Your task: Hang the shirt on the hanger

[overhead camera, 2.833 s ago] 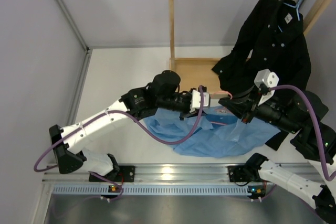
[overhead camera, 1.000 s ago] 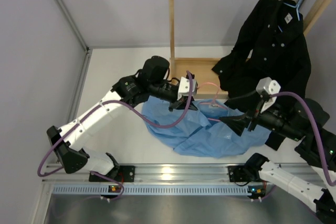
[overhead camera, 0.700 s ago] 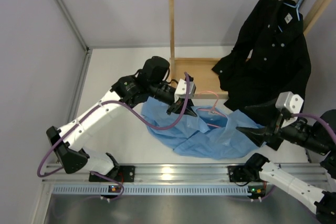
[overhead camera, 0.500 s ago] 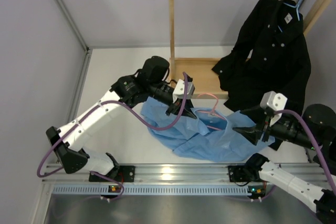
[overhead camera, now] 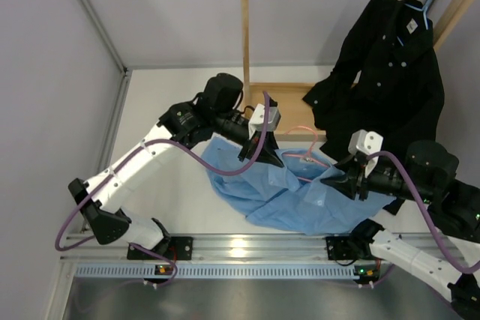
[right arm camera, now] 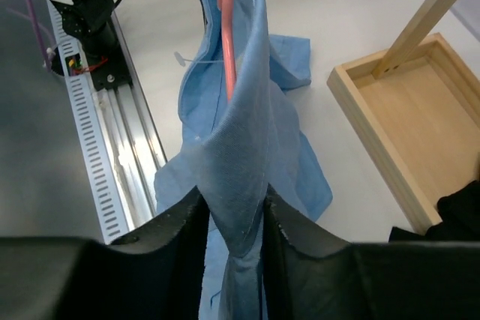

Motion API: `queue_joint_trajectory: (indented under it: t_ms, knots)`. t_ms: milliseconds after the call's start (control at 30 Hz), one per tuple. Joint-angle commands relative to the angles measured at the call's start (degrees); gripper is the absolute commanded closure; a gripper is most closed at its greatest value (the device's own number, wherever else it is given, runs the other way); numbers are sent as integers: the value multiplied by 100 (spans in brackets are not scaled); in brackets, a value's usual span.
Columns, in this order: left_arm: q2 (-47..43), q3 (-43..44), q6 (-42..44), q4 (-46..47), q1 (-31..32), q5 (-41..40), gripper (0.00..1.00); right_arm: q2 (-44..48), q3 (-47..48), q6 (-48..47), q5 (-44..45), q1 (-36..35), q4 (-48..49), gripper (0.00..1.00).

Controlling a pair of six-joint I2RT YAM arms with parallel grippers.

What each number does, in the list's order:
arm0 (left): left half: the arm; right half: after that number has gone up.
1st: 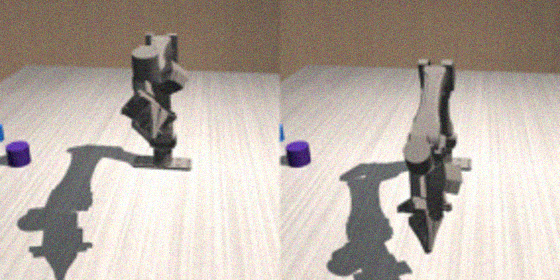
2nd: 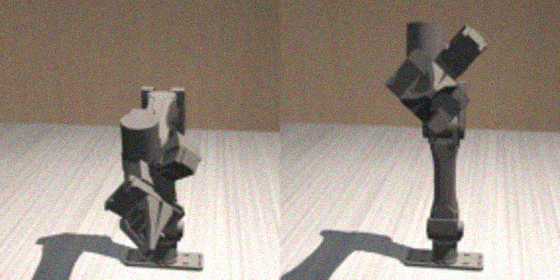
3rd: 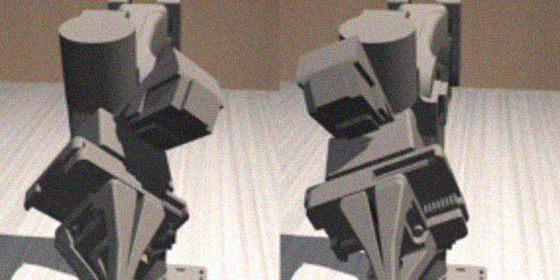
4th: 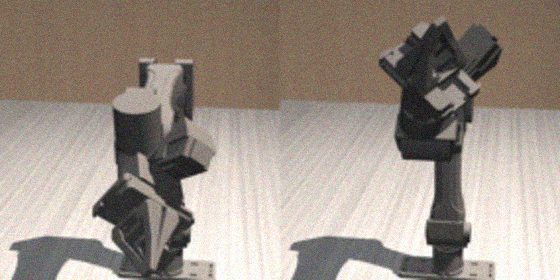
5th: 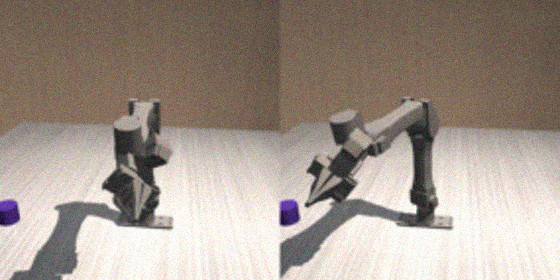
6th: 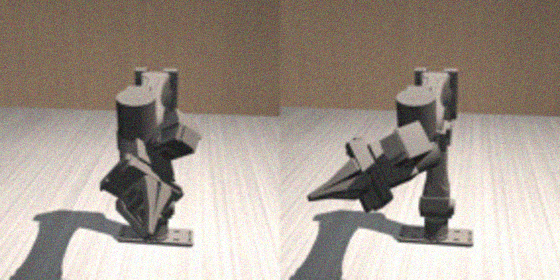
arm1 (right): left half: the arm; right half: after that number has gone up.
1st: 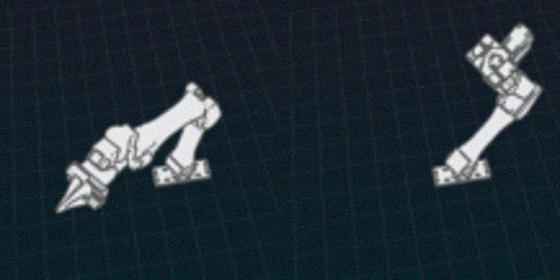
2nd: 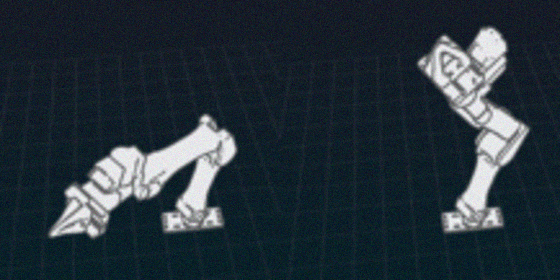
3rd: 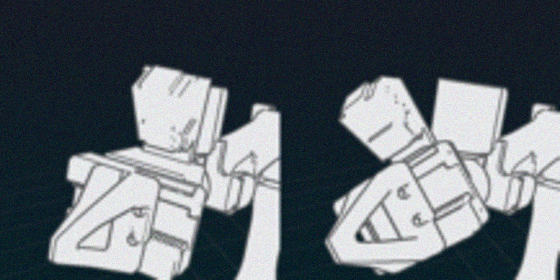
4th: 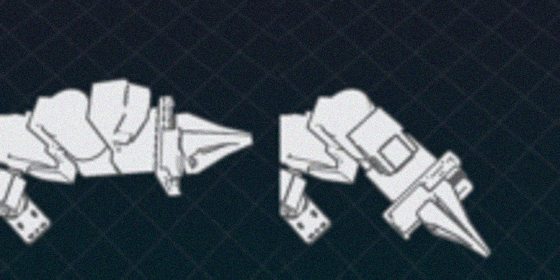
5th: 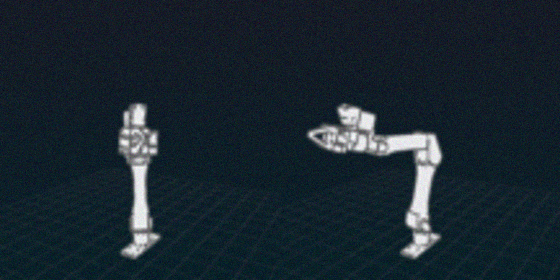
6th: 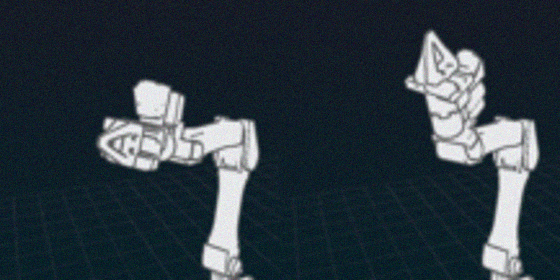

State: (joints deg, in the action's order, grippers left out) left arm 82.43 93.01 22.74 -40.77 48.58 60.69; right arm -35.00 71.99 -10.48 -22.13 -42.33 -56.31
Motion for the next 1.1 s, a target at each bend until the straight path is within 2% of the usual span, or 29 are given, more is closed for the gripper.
queue_joint_trajectory:
  t_ms: [0,100,233,333,400,433,600,700,733,800,833,867,933,1067]
  knots:
    - [27,270,-226,228,-59,374,100,134,-27,28,-37,-30,630,73]
    - [53,305,-270,219,-120,339,100,283,-1,28,-2,-30,718,100]
    - [132,507,-411,210,-138,-82,100,415,87,125,340,-30,780,100]
    - [159,683,-542,236,-138,-294,86,529,53,239,708,-30,894,100]
    - [107,683,-778,473,-138,-548,74,600,-9,283,789,-30,955,100]
    - [71,648,-902,587,-138,-680,64,652,-18,292,833,-30,1017,100]
    - [-315,306,-1641,1667,-138,-2249,2,749,34,406,1289,-30,1079,100]
    - [-675,25,-1957,2011,-138,-3138,2,785,105,607,2017,-30,1096,100]
    - [-911,-63,-2158,2247,-138,-3986,2,750,131,696,2637,-30,1114,100]
    - [-1315,-326,-2561,2433,-138,-5070,2,671,254,993,3291,-30,1149,100]
    - [-1465,-415,-2677,2495,-138,-6259,2,548,315,1047,3929,-30,1166,100]
    - [-1606,-520,-2792,2513,-138,-6784,2,460,394,1222,4153,-30,1184,100]
    - [-2079,-898,-2933,2539,-138,-7567,2,128,701,1207,4610,-30,1228,100]
    - [-2898,-1802,-3074,2513,-138,-7852,2,-726,1518,768,5340,-30,1237,100]
